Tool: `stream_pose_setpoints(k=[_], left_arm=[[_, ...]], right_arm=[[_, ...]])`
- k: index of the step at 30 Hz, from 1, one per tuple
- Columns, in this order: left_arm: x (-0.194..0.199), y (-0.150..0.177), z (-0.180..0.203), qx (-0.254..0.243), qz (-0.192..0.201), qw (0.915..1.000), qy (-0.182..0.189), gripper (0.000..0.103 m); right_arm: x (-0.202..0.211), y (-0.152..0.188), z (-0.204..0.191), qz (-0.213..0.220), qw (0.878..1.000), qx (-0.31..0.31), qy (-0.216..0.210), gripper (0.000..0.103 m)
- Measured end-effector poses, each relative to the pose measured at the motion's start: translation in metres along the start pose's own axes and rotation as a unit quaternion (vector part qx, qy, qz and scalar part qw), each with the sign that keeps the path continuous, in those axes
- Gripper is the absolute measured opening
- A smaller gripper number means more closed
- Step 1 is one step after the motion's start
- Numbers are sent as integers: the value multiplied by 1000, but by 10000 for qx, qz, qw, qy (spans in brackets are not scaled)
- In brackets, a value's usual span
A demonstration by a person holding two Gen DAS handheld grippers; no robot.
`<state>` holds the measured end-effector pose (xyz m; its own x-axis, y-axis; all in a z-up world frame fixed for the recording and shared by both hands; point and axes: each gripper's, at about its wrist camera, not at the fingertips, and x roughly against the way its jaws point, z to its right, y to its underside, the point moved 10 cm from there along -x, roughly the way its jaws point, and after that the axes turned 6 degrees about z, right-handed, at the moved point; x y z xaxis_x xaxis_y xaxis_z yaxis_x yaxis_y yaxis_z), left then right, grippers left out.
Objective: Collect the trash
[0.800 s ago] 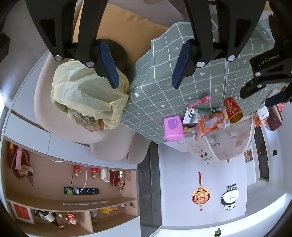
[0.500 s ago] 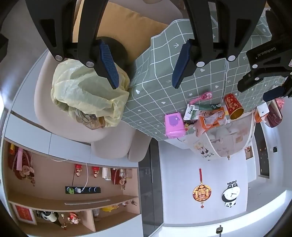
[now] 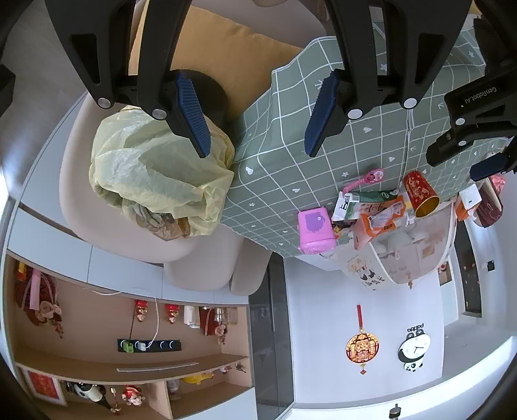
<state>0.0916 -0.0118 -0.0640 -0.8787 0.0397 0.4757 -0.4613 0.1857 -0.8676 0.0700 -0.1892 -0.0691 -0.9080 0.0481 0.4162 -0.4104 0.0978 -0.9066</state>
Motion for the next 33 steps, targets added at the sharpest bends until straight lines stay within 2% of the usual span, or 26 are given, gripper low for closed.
stream_pose_setpoints(k=[33], left_arm=[[-2,0,17,-32,-16,9992,397,84]], right_arm=[[0,7,16,-89,9997,-156,176,57]])
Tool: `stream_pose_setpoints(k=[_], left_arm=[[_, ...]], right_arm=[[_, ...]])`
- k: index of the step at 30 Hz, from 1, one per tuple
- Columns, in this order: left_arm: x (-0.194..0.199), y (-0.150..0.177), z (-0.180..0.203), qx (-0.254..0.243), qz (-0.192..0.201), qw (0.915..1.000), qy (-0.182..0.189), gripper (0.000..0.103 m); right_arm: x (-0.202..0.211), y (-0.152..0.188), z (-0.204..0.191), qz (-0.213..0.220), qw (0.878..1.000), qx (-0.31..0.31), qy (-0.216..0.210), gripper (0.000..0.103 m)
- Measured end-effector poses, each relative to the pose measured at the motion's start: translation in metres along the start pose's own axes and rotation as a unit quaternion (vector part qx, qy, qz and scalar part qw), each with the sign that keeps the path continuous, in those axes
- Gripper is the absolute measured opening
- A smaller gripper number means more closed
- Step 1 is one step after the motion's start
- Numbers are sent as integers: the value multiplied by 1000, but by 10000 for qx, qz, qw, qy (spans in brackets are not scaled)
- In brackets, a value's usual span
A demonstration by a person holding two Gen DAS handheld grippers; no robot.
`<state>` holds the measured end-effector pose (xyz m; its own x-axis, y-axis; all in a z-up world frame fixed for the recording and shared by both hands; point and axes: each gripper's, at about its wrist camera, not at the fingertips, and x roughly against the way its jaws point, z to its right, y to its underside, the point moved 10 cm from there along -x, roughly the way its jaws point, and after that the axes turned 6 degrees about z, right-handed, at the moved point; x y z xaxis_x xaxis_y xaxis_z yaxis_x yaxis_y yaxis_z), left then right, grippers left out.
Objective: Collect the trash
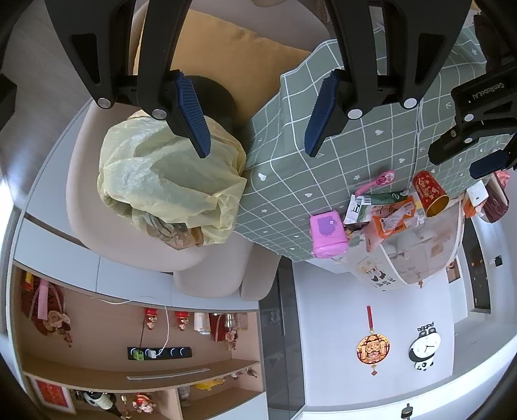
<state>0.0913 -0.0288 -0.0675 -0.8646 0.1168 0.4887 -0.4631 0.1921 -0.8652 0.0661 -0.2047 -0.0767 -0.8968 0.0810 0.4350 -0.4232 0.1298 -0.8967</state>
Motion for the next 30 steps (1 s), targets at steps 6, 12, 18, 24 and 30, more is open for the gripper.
stream_pose_setpoints(k=[6,12,18,24,30], left_arm=[[0,0,1,6,2,10000,-5,84],[2,-2,3,-3,22,10000,14,84],[3,-2,3,4,21,10000,11,84],[3,-2,3,2,21,10000,17,84],[3,-2,2,3,12,10000,16,84]], right_arm=[[4,-1,2,39,10000,-34,40,57],[7,-3,4,97,9999,-43,54,57],[7,-4,6,101,9999,-71,65,57],[7,-4,6,96,9999,-65,60,57],[7,-4,6,83,9999,-66,55,57]])
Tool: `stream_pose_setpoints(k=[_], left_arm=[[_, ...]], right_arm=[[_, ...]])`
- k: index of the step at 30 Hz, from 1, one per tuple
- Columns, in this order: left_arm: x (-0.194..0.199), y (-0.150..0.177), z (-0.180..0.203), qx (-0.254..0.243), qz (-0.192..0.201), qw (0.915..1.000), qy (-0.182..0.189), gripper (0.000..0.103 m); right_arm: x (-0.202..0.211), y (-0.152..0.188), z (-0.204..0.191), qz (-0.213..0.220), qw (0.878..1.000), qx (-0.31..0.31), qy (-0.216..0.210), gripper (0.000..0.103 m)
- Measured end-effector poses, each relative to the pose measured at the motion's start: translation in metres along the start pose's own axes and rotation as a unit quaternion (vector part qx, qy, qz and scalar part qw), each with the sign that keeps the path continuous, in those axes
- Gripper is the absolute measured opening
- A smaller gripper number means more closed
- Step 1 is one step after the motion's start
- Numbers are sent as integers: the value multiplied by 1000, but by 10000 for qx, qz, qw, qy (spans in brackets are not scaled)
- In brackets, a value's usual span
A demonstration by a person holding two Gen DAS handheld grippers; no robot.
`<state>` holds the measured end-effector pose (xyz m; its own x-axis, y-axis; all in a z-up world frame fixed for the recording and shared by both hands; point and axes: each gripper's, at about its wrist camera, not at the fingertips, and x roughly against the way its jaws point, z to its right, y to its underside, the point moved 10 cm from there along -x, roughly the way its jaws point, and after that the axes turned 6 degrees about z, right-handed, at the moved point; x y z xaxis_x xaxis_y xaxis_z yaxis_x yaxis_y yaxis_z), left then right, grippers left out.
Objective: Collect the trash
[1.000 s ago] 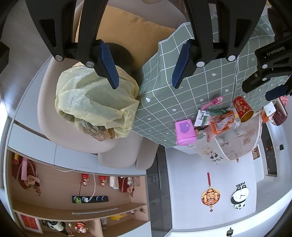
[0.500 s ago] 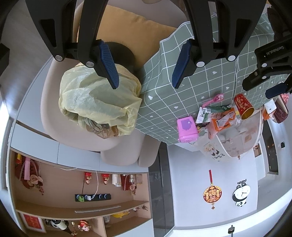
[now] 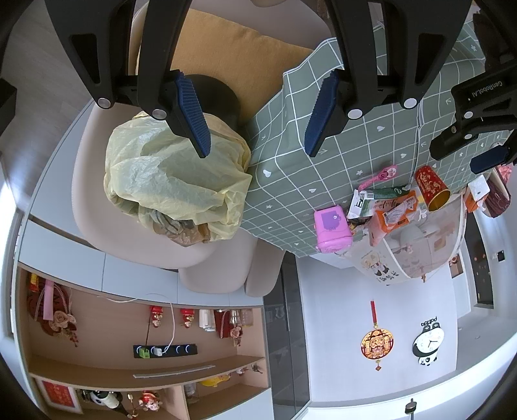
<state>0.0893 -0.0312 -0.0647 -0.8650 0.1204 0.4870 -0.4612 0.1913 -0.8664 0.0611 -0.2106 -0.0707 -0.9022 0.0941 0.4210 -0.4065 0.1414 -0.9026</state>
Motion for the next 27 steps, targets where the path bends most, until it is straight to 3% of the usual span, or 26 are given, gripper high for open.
stream_pose_setpoints(k=[13,19,24,27], left_arm=[[-4,2,-4,31,-35,10000,1,84],[-20,4,-9,14,-170,9997,188,84],[-43,5,-35,182,-359,9986,349,84],[-58,-1,-72,459,-384,9976,337,84]], right_arm=[[-3,1,-1,-17,10000,8,12,57],[-15,-2,0,-47,9999,1,120,57],[-38,-7,-7,-152,9997,6,211,57],[-58,-9,-23,-263,9994,97,184,57]])
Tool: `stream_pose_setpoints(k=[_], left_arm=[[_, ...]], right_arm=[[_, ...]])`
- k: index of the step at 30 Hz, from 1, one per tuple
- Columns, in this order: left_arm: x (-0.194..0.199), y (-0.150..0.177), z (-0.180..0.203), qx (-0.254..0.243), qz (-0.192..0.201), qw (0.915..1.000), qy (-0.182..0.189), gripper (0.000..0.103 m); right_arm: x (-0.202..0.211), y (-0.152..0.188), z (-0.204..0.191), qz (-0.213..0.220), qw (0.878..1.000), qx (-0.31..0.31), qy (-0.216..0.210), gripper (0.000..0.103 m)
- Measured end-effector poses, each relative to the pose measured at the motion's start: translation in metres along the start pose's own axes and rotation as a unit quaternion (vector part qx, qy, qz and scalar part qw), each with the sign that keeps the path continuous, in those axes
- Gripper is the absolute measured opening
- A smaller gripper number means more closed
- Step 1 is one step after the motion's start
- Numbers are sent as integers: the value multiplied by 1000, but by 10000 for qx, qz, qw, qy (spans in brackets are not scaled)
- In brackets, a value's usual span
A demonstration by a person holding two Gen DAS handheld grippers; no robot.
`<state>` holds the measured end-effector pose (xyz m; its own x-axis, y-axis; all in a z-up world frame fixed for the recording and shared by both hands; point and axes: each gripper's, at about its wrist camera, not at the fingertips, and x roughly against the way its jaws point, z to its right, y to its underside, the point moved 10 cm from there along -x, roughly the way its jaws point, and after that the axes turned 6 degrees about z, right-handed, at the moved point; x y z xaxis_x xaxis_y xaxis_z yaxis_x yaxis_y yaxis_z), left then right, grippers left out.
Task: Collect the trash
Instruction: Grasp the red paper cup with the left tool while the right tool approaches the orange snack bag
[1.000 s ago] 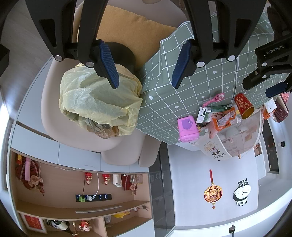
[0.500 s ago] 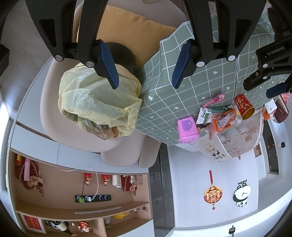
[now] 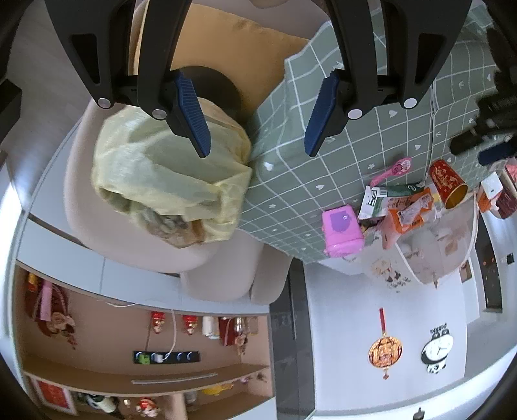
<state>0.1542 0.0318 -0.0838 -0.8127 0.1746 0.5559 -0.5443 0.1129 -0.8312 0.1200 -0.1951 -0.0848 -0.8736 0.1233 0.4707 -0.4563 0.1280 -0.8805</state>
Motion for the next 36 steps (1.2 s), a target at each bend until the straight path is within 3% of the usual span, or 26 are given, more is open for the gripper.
stream_pose_setpoints(k=[9,14,18,22,25,32,36], left_arm=[[-43,-46,-135,613,27,9977,-283,85],[-76,-68,-182,581,-237,9977,269,85],[-103,-58,-185,471,-772,9914,948,82],[-126,-39,-172,312,-1190,9843,1269,64],[-134,-37,-170,329,-1252,9827,1322,55],[-141,-42,-169,509,-1384,9778,1490,45],[-140,-39,-169,687,-1501,9758,1433,26]], right_arm=[[-71,-18,-99,-268,9981,479,-267,57],[-108,-28,-154,-505,9967,613,-163,57],[-132,-32,-187,-657,9958,639,-3,57],[-142,-31,-191,-773,9952,542,256,57],[-143,-25,-186,-919,9938,513,360,57],[-152,-20,-189,-1117,9936,161,47,57],[-171,-45,-214,-890,9939,366,-530,57]])
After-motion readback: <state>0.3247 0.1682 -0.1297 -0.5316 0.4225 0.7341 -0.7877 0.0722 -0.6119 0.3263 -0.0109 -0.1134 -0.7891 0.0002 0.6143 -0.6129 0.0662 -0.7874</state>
